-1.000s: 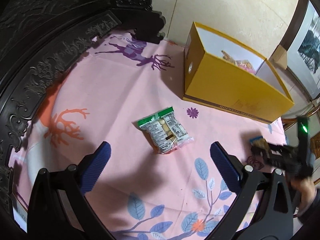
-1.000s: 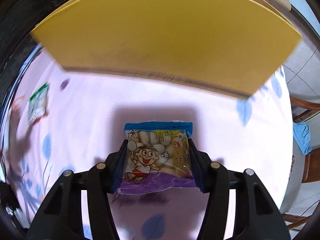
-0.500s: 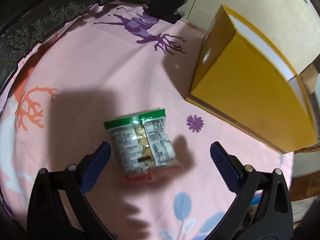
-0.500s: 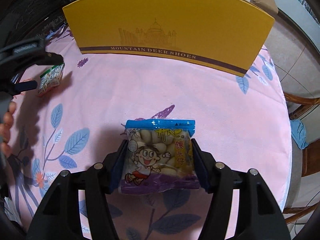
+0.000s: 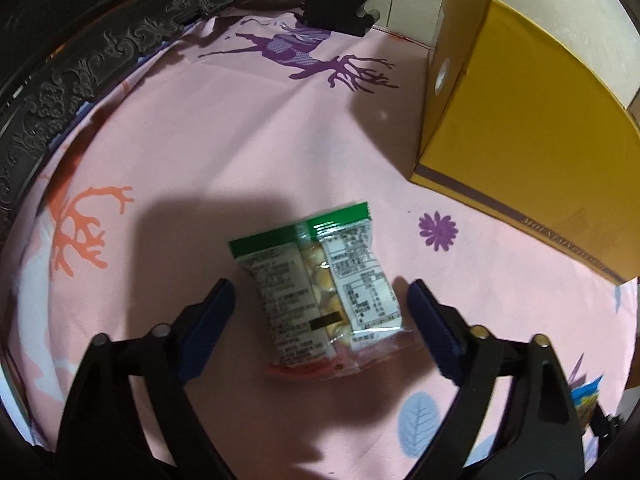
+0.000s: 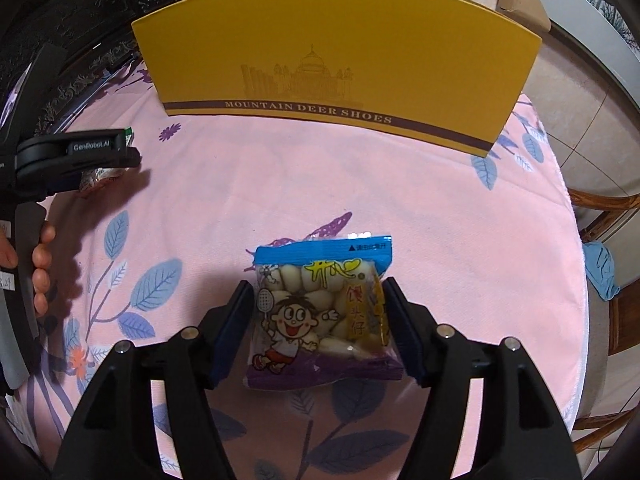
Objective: Organize snacks
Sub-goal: 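Grasp the green-edged packet with the left tool while the right tool holds the white-ball bag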
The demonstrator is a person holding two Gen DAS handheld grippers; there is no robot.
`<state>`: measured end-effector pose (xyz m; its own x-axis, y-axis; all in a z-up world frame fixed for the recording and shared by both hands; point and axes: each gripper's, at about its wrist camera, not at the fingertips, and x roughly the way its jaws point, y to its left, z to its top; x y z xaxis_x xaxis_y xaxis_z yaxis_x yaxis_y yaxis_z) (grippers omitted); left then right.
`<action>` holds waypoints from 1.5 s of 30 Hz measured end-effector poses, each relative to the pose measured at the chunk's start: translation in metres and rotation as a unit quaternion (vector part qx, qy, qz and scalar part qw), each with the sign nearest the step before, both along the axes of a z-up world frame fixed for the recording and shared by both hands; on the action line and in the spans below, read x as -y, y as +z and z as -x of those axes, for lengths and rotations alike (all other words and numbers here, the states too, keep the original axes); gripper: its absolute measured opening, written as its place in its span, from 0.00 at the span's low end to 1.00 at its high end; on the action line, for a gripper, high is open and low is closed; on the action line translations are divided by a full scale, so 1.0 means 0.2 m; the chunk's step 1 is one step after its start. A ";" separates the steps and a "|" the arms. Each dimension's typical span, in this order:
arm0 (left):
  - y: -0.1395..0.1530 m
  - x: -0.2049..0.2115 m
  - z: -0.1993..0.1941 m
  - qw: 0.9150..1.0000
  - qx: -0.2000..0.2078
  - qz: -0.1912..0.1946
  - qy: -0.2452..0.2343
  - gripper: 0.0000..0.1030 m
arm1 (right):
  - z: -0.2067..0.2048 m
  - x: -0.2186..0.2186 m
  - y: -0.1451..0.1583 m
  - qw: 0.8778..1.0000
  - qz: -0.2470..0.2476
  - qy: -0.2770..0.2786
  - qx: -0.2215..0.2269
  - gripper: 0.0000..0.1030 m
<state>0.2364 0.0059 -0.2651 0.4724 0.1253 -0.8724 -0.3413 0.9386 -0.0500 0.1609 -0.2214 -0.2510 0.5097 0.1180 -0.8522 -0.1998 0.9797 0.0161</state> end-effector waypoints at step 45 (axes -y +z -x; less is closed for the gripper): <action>0.11 0.17 0.22 0.989 0.059 0.010 -0.135 0.51 | 0.08 0.06 0.14 0.999 -0.037 -0.034 -0.019 0.49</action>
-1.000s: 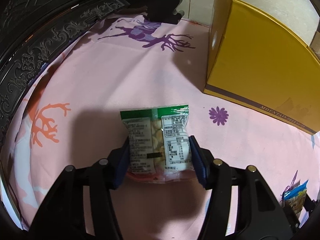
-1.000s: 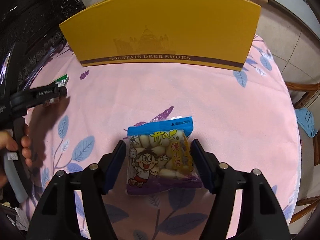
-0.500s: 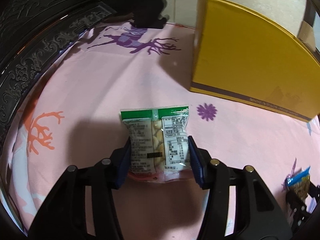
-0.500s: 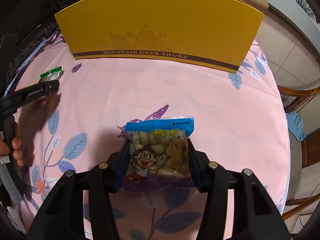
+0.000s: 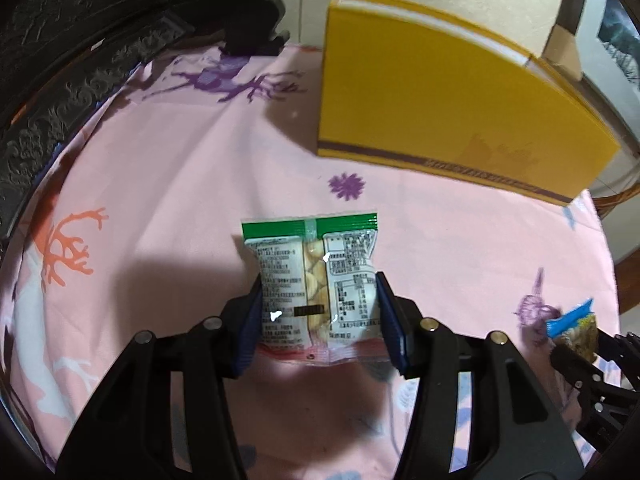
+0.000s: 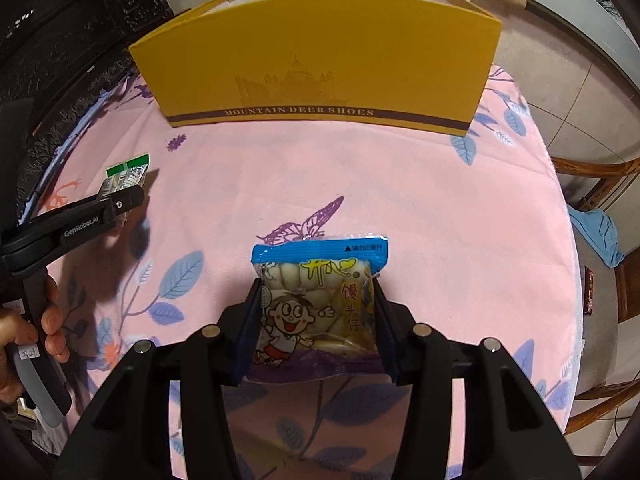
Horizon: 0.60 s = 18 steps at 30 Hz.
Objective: Organize snacks
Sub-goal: 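Grasp the green-edged packet with the left tool while the right tool holds the white-ball bag, then carry both packets over the yellow box and open both tools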
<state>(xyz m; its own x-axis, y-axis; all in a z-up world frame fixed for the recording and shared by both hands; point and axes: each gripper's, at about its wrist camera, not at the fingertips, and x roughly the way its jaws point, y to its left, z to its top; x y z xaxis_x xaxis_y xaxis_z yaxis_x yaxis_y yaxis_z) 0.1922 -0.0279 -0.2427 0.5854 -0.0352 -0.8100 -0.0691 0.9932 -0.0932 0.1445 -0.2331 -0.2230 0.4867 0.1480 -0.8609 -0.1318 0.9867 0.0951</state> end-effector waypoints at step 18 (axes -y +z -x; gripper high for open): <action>0.78 0.02 -0.16 0.988 0.129 0.082 -0.022 0.51 | -0.25 0.07 0.68 0.988 -0.056 -0.004 0.147 0.49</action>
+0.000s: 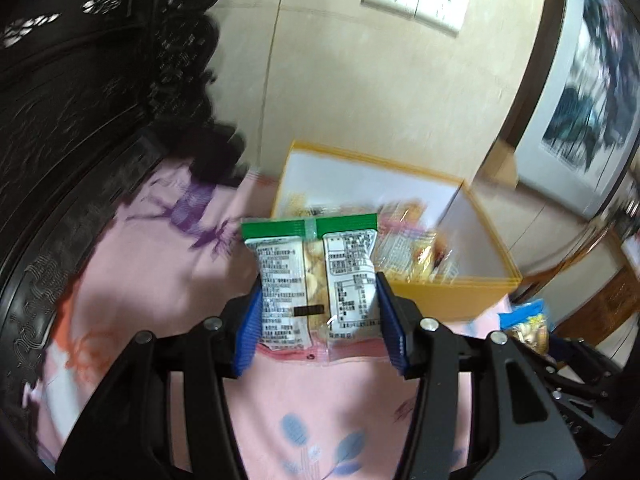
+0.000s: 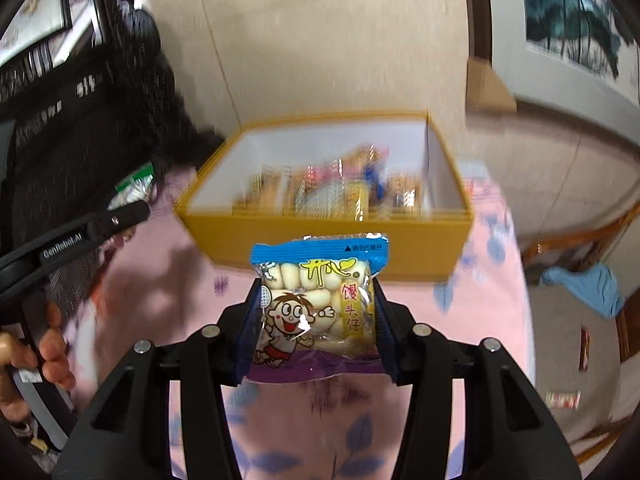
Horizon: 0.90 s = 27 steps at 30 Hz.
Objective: Organize snacks
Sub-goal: 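Carry both packets over the yellow box and open both tools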
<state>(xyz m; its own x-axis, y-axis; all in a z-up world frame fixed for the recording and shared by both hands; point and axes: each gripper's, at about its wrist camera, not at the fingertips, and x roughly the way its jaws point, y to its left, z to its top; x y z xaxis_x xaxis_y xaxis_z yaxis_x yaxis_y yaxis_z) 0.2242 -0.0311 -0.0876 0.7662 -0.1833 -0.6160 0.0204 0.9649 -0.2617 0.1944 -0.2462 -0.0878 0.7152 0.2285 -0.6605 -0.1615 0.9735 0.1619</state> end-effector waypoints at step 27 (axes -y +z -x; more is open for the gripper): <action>-0.03 0.31 -0.76 0.997 -0.053 -0.042 -0.027 0.55 | -0.86 0.10 -0.07 0.996 0.014 -0.033 -0.080 0.52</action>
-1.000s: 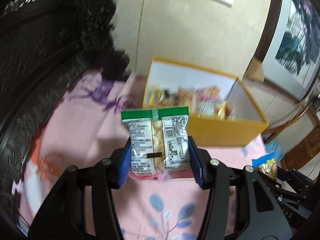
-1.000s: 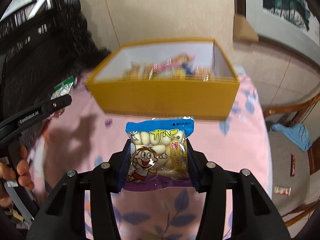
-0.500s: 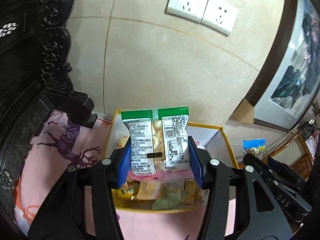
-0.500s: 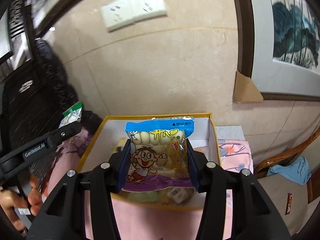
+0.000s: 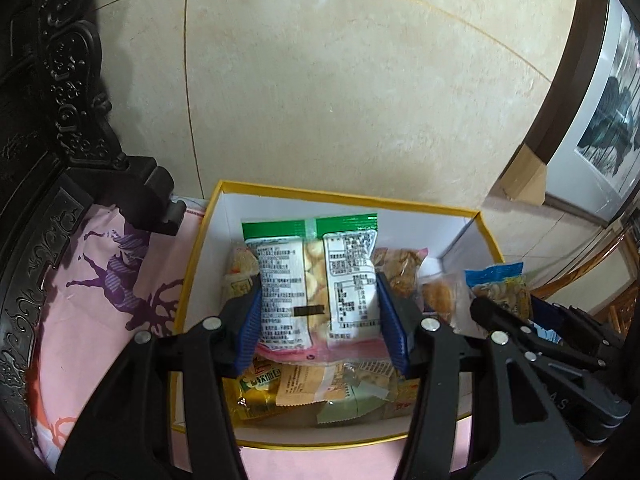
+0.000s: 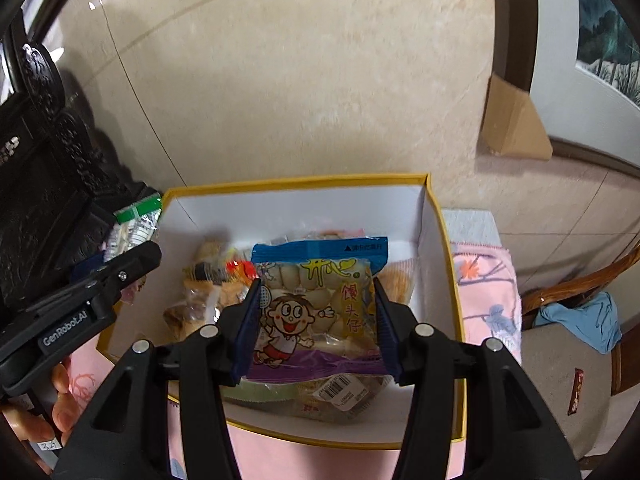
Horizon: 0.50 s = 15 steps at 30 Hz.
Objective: Organize snacks
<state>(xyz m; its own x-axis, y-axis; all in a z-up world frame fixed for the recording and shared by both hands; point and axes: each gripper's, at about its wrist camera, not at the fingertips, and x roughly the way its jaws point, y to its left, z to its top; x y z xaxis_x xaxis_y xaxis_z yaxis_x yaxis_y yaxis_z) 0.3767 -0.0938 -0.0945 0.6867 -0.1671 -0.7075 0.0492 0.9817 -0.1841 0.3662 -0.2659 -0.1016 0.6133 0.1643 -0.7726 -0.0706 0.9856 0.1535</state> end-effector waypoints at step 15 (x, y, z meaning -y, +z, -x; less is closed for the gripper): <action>0.08 0.00 0.06 0.999 -0.003 -0.039 0.005 0.98 | 0.11 0.04 0.10 0.999 0.017 -0.024 0.016 0.70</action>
